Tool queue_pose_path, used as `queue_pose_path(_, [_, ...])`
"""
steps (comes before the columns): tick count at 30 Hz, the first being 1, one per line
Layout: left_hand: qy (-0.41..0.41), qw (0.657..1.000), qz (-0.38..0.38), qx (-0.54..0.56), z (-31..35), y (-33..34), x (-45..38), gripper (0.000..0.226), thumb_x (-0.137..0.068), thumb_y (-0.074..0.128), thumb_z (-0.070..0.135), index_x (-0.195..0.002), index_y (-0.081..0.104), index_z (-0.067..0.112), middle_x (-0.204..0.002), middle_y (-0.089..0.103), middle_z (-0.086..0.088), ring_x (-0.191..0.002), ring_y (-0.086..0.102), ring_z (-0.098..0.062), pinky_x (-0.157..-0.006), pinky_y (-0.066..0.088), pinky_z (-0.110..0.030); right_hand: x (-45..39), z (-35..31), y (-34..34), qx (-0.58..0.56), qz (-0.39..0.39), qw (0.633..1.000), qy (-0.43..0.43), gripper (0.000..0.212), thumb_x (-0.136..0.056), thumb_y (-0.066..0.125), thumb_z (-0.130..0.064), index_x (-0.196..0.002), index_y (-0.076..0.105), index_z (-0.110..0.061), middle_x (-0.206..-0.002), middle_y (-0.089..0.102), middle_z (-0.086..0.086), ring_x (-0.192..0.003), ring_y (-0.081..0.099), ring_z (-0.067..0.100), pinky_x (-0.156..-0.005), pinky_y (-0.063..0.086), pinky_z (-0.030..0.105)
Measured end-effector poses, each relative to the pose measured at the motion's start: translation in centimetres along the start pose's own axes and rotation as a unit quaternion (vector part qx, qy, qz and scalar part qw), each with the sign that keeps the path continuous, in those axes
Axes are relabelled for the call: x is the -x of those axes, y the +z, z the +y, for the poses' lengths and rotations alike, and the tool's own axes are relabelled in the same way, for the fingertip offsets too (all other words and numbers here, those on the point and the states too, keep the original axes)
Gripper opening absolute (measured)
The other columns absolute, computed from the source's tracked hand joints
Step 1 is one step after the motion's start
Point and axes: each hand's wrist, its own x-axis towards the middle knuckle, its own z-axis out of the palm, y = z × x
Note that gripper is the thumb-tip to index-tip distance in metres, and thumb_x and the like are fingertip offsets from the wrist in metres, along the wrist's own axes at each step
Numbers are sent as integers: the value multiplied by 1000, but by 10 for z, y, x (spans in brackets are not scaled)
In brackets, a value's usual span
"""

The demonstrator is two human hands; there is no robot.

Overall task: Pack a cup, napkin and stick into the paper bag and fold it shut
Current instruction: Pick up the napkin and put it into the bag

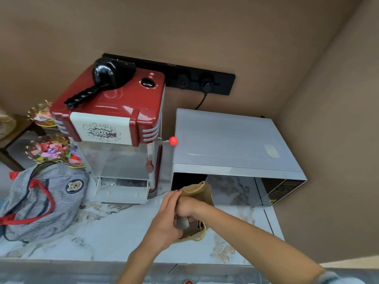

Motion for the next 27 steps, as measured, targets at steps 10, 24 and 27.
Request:
queue_pose_path(10, [-17, 1000, -4, 12, -4, -9, -1, 108, -67, 68, -8, -148, 18, 42, -141, 11, 35, -120, 35, -1, -73, 45, 0, -6, -1, -6, -269, -101, 955, 71, 39, -95, 50, -4, -132, 46, 9, -136, 51, 32, -91, 62, 27, -82, 56, 32])
queue_pose_path(24, [-5, 999, -8, -31, -8, -9, -7, 105, -69, 80, 2, -149, 21, 38, -150, 17, 21, -128, 40, -18, -98, 49, -30, 25, 211, -128, -462, 57, 882, -79, 19, -97, 57, -9, -106, 68, 4, -103, 74, 26, -92, 72, 36, -86, 58, 40])
queue_pose_path(27, [-12, 999, -18, -32, -8, -8, -8, 107, -66, 84, 9, -147, 22, 41, -147, 17, 27, -126, 39, -16, -97, 50, -31, -24, 279, -107, -325, 148, 930, 85, 20, -95, 55, -1, -75, 57, 3, -82, 62, 23, -72, 59, 30, -73, 47, 37])
